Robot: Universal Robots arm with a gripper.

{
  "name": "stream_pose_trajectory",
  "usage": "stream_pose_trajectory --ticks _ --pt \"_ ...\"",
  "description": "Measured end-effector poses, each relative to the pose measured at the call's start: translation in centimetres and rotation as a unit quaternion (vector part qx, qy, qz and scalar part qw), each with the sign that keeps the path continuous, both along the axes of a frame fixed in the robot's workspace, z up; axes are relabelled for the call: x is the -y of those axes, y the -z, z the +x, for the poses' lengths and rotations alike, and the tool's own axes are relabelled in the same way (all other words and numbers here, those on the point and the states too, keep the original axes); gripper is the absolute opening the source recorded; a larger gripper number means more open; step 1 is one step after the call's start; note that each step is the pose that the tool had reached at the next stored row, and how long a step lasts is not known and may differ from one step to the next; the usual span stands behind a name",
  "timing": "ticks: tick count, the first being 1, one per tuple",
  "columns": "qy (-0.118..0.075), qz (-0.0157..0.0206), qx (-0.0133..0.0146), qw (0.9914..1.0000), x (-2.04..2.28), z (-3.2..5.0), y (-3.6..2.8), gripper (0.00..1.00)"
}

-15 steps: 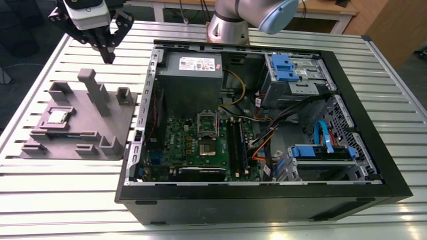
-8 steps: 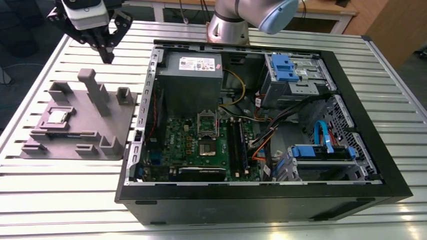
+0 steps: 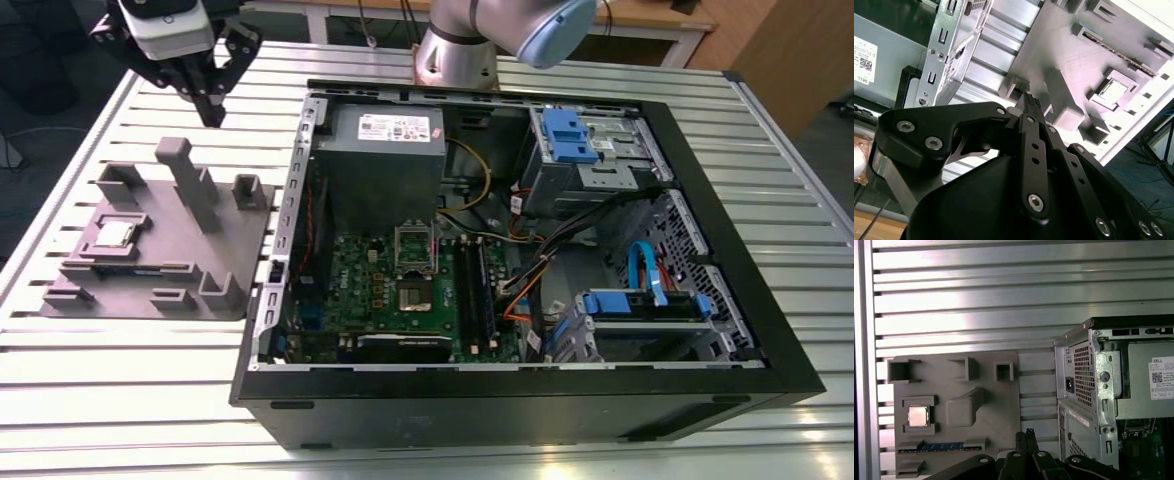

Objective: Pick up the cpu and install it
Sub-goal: 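Reach for the cpu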

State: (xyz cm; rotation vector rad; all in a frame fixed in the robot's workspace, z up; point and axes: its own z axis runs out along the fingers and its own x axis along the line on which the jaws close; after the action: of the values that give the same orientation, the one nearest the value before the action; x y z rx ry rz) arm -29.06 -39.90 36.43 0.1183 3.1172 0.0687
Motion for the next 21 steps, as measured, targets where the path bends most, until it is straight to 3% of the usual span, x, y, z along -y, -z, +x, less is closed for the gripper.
stream_pose_trajectory --ticks 21 --pt "0.0 0.0 0.0 1.0 0.0 -0.8 0.06 0.11"
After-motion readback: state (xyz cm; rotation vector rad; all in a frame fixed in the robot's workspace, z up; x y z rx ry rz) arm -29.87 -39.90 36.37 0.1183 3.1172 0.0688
